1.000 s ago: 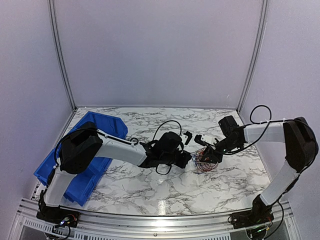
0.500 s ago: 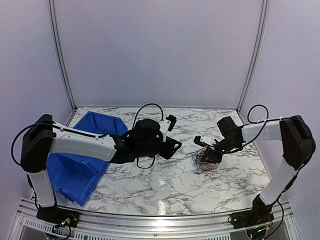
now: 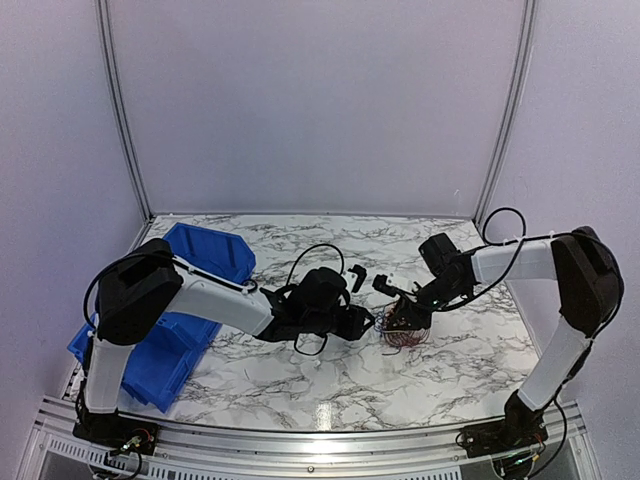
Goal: Untangle the cables
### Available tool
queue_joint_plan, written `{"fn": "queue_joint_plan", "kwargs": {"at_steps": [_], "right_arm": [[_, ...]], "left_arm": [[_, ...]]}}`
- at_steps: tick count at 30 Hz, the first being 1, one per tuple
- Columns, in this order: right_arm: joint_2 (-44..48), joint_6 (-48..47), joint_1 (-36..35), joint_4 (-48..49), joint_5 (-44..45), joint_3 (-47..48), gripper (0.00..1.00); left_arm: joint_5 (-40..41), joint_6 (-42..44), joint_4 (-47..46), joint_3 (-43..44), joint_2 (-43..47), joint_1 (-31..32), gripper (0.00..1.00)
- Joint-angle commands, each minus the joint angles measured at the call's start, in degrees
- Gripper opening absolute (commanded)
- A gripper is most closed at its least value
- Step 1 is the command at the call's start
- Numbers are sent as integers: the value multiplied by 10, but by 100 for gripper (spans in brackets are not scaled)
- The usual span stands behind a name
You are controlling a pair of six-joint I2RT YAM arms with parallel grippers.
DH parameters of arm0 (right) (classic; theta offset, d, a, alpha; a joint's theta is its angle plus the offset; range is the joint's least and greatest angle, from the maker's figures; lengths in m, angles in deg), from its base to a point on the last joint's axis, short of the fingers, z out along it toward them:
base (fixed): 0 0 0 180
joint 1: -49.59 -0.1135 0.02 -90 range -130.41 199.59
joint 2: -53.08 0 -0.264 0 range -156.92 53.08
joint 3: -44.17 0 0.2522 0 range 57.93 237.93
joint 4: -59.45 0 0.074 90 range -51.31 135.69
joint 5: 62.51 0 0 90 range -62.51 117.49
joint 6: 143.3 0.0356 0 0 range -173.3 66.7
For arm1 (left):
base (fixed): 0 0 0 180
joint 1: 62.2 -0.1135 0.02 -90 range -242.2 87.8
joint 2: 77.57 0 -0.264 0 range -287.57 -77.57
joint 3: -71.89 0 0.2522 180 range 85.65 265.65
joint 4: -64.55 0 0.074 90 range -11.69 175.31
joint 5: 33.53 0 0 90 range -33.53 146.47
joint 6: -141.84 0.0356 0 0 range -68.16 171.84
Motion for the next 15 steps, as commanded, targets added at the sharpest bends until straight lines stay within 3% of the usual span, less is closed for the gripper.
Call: {"fn": "queue_joint_plan", "kwargs": {"at_steps": [1,12,15], "right_arm": [[-6,23,-45,-49,-105,66,28],[53,12,-46,-19,-8,33,39],[63,3,-46,-8,12,20,40]], "left_arm": [[22,-26,-23,-25,43,-3,44],[22,-40,-24,-59,56,-2,34],[2,-36,-26,-66,57,1,35]]}}
